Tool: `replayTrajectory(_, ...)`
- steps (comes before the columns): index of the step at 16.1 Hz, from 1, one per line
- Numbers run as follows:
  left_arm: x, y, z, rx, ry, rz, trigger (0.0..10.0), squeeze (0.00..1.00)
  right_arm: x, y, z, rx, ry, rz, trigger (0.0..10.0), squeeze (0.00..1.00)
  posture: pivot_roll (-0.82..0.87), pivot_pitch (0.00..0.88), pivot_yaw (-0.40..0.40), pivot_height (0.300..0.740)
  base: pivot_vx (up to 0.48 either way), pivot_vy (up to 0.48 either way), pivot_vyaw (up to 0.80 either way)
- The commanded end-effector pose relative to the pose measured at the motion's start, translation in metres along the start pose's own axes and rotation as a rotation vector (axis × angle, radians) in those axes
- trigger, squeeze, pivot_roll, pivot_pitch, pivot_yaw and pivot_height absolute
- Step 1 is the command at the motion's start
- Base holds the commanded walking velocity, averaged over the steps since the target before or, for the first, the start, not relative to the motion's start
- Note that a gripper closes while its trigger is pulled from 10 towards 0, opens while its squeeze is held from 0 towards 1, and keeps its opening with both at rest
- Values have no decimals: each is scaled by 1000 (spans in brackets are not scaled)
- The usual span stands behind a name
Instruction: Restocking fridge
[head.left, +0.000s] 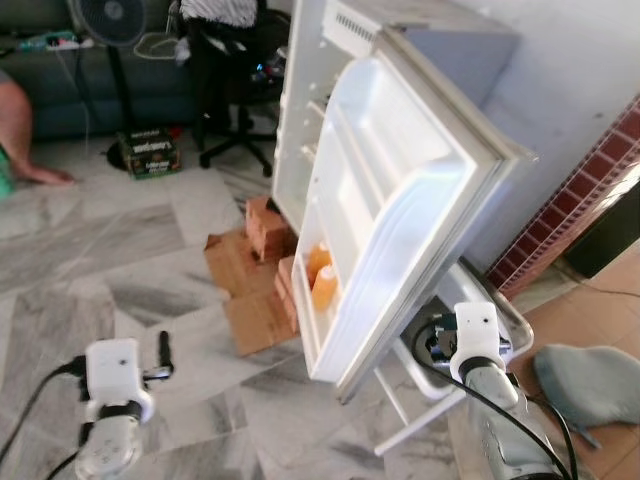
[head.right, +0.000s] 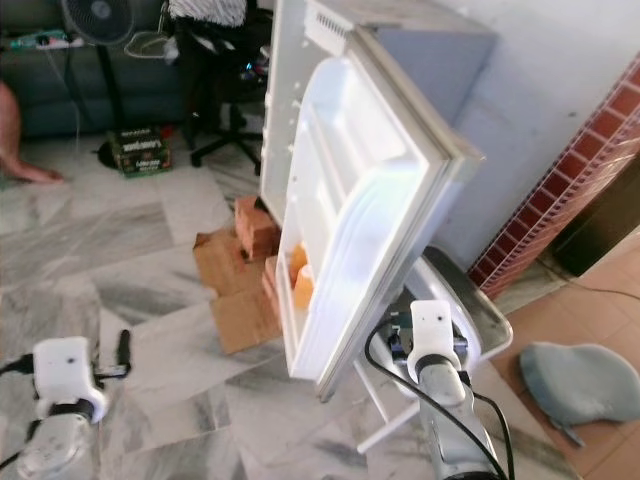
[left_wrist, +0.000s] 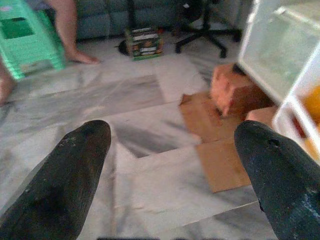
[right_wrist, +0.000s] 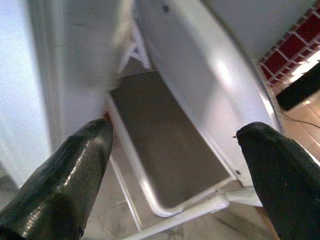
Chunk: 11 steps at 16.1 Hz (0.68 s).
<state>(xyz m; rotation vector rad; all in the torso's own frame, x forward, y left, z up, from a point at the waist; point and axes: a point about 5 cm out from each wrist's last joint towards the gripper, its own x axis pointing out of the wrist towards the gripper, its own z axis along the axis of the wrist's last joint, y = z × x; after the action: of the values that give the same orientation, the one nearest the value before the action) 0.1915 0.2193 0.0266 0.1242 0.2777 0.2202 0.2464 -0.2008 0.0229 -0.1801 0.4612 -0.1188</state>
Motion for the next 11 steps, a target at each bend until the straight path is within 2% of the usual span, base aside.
replayTrajectory(1, 6, -12, 3, 8, -1, -28, 10000, 0, 6, -8, 6, 22, 1, -47, 10000, 0, 189, 0, -105, 740, 0, 0, -594)
replayTrajectory(5, 3, -19, 2, 3, 14, -37, 10000, 0, 24, -9, 31, 65, -42, -80, 10000, 0, 207, 0, -111, 740, 0, 0, -744)
replayTrajectory(8, -2, -19, -2, 2, 23, -41, 10000, 0, 36, -2, 47, 111, -64, -68, 10000, 0, 221, 0, -114, 740, 0, 0, -608)
replayTrajectory(11, 1, -22, 0, 6, 20, -48, 10000, 0, 48, 46, 95, 242, -131, 44, 10000, 0, 228, 0, -107, 740, 0, 0, 0)
